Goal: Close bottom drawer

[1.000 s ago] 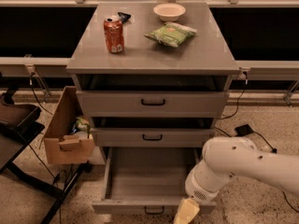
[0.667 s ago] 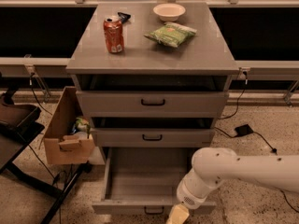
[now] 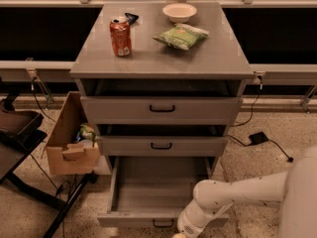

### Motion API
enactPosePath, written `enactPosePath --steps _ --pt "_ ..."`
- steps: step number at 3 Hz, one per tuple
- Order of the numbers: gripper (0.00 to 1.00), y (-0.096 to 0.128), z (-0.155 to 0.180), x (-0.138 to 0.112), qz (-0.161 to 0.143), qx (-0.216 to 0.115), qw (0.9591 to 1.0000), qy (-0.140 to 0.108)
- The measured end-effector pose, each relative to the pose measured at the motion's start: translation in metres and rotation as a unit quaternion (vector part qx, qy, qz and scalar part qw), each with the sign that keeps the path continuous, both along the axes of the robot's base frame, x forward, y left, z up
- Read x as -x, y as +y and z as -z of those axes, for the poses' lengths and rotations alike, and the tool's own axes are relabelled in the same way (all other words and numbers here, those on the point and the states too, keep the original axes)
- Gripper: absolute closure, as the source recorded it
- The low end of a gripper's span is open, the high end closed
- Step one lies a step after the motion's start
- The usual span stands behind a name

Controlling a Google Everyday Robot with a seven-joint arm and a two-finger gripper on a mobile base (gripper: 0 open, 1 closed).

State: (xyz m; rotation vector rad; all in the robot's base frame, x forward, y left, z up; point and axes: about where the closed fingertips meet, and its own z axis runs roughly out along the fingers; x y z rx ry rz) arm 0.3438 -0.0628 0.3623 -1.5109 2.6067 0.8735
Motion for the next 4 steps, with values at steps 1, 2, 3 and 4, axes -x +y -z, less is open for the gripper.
enactPosePath --steps 1,2,3,4 --pt "0.0 0.01 0.038 0.007 0.002 -0.011 0.9999 0.005" --pt "0.0 0.011 0.043 0.011 0.003 -0.012 0.9999 0.011" --pt "0.0 0.015 0.077 0.009 0.012 -0.019 0.9992 0.035" --pt "0.0 -0.007 0.136 0.004 0.03 -0.028 0.9988 0.027"
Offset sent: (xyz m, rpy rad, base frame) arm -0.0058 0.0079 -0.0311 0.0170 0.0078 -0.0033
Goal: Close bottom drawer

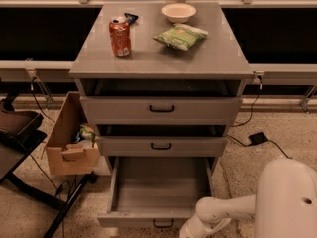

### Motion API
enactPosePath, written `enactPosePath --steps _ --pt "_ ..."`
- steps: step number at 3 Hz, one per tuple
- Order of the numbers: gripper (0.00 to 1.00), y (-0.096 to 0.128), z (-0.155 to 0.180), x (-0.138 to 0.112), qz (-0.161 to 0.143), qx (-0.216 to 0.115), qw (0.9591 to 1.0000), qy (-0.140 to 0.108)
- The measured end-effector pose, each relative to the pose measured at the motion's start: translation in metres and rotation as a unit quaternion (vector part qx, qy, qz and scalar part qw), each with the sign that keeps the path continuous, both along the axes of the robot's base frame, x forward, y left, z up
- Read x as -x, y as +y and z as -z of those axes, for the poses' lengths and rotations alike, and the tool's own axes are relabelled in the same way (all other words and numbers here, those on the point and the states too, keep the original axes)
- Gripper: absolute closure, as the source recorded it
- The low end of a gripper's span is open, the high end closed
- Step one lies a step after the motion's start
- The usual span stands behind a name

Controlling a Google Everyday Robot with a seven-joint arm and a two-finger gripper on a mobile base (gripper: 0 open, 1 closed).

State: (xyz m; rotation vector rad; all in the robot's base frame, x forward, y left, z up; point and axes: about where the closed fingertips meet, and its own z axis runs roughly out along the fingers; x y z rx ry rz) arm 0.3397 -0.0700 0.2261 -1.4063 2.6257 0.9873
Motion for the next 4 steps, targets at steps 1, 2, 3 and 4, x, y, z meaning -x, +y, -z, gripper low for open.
enactPosePath --steps 1,2,3,4 --pt "0.0 -0.027 0.046 -0.003 0.008 0.007 0.9999 0.006" --pt "0.23 -0.049 0.08 -0.001 0.012 0.023 0.9996 0.007" --pt "0.47 -0.055 0.091 -0.005 0.02 0.039 0.9991 -0.003" --pt "0.78 -0.06 0.09 -0.028 0.035 0.071 0.9961 -0.04"
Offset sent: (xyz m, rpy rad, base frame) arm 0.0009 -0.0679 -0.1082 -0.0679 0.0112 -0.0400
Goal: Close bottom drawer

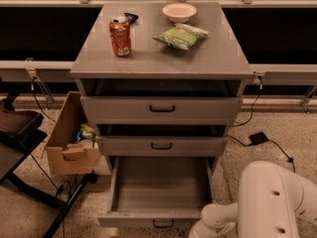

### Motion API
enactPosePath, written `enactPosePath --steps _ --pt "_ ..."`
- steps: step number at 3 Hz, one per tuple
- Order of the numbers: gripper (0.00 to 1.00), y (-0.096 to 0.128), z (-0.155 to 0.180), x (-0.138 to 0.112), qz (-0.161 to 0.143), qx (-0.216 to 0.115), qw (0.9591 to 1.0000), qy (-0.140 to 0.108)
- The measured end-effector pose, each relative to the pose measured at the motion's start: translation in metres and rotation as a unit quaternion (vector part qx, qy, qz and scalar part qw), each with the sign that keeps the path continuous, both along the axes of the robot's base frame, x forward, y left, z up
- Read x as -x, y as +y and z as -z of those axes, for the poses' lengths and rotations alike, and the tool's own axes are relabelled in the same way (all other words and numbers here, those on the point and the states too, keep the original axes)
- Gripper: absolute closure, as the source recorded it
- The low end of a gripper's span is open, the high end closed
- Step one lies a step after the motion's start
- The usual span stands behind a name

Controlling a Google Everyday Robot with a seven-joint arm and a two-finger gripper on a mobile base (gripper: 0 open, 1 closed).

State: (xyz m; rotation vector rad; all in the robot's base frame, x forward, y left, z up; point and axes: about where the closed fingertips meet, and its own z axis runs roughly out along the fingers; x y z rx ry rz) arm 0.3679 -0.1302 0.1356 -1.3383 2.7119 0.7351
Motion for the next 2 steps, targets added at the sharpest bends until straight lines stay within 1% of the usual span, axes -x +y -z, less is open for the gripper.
enactPosePath --steps 1,2 --pt "1.0 -0.001 -0.001 -0.024 0.008 0.019 0.9994 -0.027" --pt "1.0 0.003 0.001 -0.048 0.012 0.027 0.9983 -0.05"
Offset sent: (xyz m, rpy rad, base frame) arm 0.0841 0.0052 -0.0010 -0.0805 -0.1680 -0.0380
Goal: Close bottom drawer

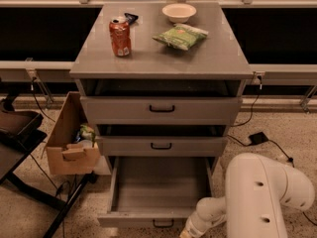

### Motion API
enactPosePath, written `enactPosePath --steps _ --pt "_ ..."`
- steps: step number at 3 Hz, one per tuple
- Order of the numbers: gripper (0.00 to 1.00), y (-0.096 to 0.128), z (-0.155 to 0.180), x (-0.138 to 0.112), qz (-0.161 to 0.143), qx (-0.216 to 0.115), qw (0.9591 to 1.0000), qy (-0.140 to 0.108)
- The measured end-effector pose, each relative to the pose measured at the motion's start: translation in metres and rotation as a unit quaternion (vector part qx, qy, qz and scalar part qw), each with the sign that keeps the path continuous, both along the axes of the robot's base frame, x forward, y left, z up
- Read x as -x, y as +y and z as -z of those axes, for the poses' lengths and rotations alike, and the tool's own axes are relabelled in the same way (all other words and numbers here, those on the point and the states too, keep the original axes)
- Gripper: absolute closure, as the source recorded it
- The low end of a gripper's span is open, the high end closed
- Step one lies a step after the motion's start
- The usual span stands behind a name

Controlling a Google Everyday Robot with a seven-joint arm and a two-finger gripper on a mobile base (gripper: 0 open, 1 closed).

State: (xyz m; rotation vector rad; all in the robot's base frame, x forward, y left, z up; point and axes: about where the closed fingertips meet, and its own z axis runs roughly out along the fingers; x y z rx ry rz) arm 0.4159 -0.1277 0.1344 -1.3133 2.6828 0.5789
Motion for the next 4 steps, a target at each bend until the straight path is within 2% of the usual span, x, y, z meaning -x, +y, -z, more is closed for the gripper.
enactPosePath --steps 2,3,4 --pt "1.0 0.0 0.002 -0.036 0.008 0.021 0.999 -0.038" --pt "1.0 -0.001 -0.002 -0.043 0.009 0.031 0.9983 -0.049" --pt "1.0 -0.002 -0.013 -0.073 0.003 0.057 0.9956 -0.074"
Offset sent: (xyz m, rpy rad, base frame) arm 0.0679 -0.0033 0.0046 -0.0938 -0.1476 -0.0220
